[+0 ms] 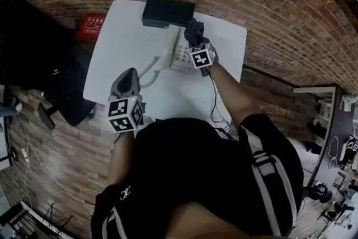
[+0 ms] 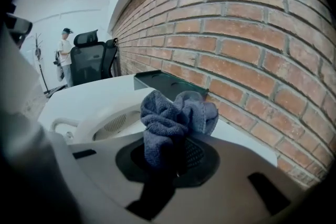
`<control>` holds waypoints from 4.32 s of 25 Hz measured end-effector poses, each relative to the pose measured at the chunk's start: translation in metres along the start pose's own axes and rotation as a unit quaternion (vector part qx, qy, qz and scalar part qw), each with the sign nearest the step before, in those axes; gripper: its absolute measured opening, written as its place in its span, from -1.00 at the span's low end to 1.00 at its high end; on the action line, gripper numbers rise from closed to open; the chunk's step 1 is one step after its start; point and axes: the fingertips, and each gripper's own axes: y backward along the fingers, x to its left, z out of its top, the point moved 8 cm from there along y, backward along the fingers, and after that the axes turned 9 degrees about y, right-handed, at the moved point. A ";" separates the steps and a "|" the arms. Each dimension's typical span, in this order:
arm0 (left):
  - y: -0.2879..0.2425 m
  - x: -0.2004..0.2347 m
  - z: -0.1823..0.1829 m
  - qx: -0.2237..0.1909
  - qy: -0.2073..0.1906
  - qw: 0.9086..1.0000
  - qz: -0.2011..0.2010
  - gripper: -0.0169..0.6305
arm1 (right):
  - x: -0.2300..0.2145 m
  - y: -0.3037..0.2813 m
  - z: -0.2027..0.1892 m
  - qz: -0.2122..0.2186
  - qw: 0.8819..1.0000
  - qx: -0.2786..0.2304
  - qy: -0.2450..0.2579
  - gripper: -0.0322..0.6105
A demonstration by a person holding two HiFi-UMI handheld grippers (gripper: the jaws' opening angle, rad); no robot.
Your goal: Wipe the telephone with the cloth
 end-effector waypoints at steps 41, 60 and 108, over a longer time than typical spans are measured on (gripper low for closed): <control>-0.015 -0.010 0.003 0.007 -0.012 0.999 -0.033 -0.95 | 0.118 0.031 -0.026 0.173 0.973 0.049 0.145 -0.78; -0.007 -0.002 -0.005 0.008 0.004 1.000 -0.017 -0.95 | 0.101 0.045 -0.045 0.146 0.981 0.039 0.122 -0.78; 0.000 -0.012 -0.007 0.012 -0.018 0.999 -0.030 -0.95 | 0.094 0.060 -0.072 0.123 0.982 0.006 -0.144 -0.78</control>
